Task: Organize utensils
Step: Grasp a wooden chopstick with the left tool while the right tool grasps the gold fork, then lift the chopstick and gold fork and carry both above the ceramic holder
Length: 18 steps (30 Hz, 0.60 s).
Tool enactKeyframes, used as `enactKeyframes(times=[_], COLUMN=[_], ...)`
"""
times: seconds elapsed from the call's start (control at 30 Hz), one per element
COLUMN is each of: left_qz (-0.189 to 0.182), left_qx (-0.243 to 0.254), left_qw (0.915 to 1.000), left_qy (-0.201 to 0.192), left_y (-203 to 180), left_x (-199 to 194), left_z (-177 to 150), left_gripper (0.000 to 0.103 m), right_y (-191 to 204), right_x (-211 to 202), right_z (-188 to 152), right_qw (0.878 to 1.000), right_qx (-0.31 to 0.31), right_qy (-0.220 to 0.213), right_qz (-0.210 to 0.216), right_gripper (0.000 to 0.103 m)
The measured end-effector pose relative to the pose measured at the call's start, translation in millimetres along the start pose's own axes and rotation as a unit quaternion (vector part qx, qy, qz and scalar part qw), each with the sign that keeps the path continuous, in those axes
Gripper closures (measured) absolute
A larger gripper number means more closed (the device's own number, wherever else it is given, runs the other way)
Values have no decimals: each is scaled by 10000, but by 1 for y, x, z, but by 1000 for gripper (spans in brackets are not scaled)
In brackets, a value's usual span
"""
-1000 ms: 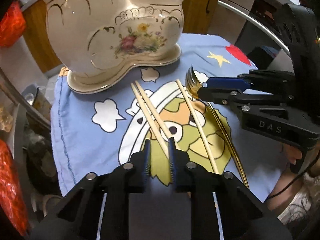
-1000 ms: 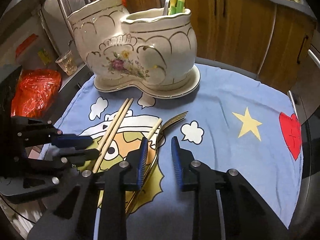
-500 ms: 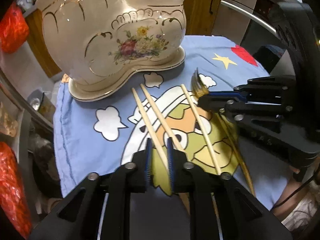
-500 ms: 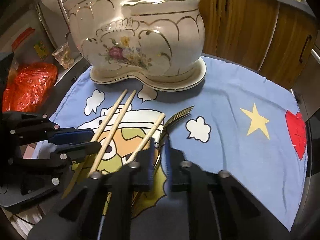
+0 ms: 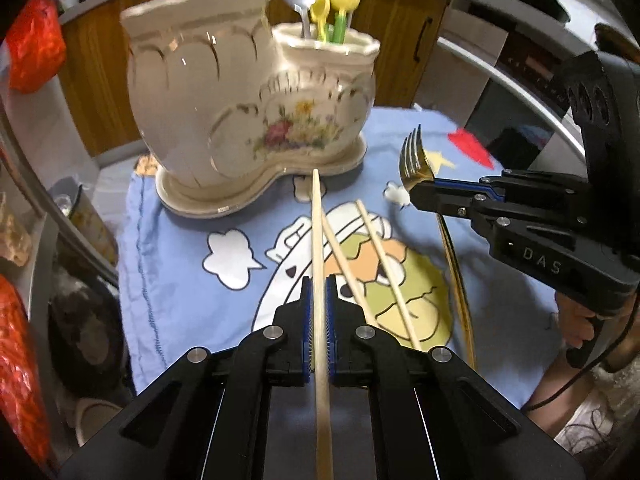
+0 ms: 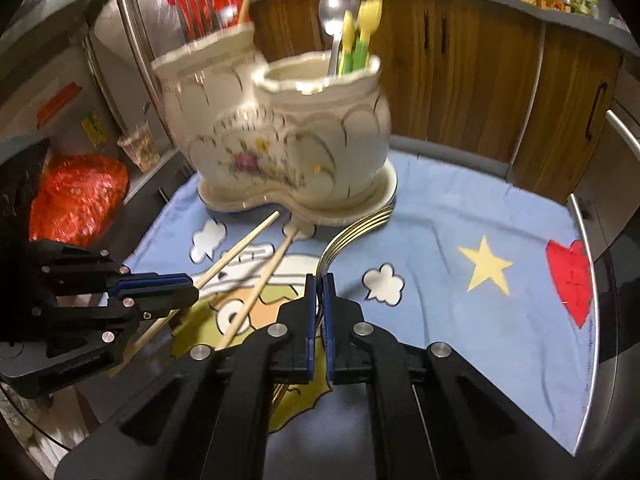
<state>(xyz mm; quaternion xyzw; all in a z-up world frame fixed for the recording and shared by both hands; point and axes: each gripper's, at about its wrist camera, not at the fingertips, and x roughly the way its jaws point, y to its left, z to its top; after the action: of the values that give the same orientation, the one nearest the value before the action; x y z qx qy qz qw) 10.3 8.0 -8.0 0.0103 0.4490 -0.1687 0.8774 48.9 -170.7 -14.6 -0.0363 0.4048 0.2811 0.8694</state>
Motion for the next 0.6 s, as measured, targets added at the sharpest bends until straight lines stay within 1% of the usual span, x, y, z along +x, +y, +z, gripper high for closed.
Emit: enactKeyframes(times=[0.17,0.2,0.27,0.3,0.37,0.4,0.5,0.6], left_qz=[-130,-188,-210,-259,-276,-256,-131,19], left_qx=[-21,-3,17,54,112,165,233,236], left_qw=[9987,9977,9960,9940,9911,9880,9793,9717], left_qy=[-484,-656,-871,-1058,-1296,-1512,-2006,-2349], left_y=[1,0,-1,-1,-5,-7,-11,-12], left_x=[-24,-33,-44,-53,-64,-74,-95,-111], left_z=[4,5,6,7,9,10,17,33], left_gripper=[97,97,97,97,97,97,97,97], right_y=[-2,-3,-4,-2,-2,-2,0,2], right_x=[-28,-34,-45,-49,-59,-64,-76,-86], right_z=[6,8,10,12,14,15,23,35], right_qw=[9984,9975,9954,9940,9910,9894,9857,9816], right_qx=[32,39,51,52,48,45,2,-91], right_qy=[-567,-696,-946,-1075,-1313,-1425,-1650,-1845], right_qz=[-55,-89,-165,-202,-267,-291,-330,-483], right_gripper=[100,100,100,100,100,100,100,100])
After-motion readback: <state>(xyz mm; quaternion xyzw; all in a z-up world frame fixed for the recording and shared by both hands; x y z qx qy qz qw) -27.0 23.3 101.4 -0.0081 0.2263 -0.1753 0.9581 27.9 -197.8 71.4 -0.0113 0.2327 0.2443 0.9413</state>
